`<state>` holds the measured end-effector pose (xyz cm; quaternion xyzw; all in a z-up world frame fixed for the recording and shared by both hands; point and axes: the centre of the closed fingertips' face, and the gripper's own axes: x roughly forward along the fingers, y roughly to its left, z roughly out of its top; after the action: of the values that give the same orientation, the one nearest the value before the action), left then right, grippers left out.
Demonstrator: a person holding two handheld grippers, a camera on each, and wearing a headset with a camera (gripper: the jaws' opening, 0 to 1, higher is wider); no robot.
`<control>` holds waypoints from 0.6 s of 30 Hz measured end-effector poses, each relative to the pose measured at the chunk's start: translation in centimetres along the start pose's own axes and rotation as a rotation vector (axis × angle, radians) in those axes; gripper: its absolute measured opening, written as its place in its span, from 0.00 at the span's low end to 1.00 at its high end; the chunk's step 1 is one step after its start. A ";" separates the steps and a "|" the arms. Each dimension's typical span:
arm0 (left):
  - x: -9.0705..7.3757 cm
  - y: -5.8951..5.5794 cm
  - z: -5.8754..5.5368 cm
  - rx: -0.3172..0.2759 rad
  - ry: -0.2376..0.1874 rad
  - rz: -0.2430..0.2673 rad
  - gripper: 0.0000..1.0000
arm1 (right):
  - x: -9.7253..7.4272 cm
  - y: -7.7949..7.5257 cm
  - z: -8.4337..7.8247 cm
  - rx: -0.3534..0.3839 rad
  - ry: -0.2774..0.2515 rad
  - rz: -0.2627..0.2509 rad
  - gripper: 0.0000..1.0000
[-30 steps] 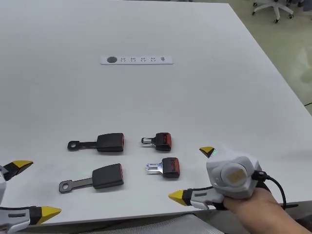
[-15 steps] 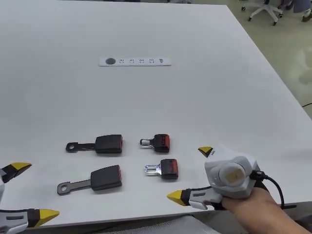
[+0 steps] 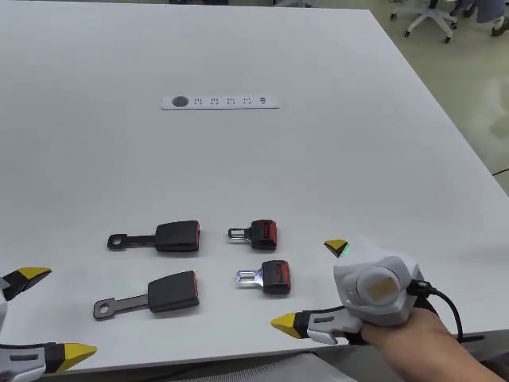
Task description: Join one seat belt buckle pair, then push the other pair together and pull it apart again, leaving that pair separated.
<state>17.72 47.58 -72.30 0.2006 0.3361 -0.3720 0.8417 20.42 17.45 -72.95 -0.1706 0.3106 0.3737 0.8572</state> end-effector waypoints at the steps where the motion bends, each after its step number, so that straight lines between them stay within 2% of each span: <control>1: 0.0 0.0 0.0 0.000 0.000 0.000 0.85 | 0.0 0.0 0.0 0.000 -0.001 -0.002 0.97; 9: 0.1 0.4 -0.4 -0.001 -0.002 0.000 0.84 | 0.1 -0.1 -0.1 0.005 -0.001 -0.006 0.99; 18: 0.1 0.4 -0.3 0.001 -0.005 0.003 0.84 | 0.0 -0.2 -0.1 0.006 -0.001 -0.014 0.99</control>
<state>17.94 47.95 -72.52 0.2005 0.3333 -0.3712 0.8431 20.48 17.28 -73.03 -0.1699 0.3102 0.3668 0.8604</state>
